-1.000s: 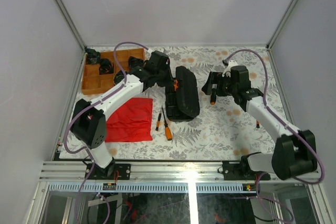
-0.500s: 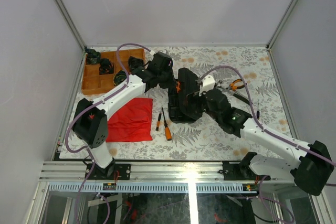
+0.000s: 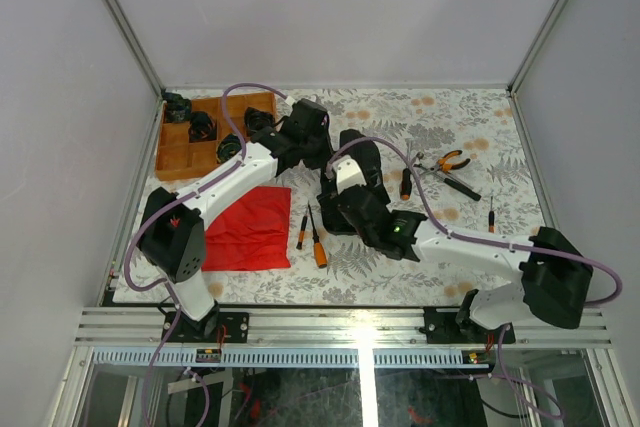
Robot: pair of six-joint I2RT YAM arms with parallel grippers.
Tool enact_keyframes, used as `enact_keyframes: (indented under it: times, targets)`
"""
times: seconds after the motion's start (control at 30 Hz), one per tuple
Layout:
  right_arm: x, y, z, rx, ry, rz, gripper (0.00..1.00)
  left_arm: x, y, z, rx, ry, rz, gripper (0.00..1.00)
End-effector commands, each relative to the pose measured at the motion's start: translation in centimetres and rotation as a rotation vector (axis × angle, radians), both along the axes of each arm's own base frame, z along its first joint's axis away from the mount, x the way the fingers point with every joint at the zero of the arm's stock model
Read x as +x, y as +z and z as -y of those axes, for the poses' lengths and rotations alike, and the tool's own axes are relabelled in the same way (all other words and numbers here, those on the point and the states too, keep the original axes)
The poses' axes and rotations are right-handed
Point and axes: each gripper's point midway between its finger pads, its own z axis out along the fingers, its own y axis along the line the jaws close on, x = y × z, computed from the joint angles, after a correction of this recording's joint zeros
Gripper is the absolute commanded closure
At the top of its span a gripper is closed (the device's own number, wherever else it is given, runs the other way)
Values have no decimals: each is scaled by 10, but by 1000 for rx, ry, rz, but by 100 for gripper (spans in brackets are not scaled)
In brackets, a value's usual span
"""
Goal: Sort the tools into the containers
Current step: Open the storage box at the center of the board.
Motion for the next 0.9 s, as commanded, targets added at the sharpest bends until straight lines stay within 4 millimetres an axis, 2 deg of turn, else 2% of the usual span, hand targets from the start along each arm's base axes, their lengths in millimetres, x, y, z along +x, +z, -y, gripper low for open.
enact_keyframes:
  times: [0.0, 0.2, 0.33, 0.4, 0.5, 0.7, 0.87]
  targets:
    - [17, 24, -3, -34, -90, 114, 3, -3, 6, 3, -5, 4, 3, 100]
    - [23, 21, 10, -92, -181, 136, 16, -5, 6, 1, -1, 3, 6, 100]
    - [21, 22, 11, -51, -200, 123, 40, -5, 7, -1, 3, 4, 13, 91]
    - [19, 24, 10, -22, -201, 119, 45, -5, 10, -2, 0, 4, 21, 86]
    - [18, 26, 11, -6, -210, 115, 47, -5, 15, -3, -6, 2, 36, 78]
    - [16, 32, 14, 28, -226, 109, 48, -6, 28, -9, -26, 16, 83, 49]
    - [13, 43, 15, 91, -232, 105, 49, -8, 32, -26, -7, 60, 113, 41]
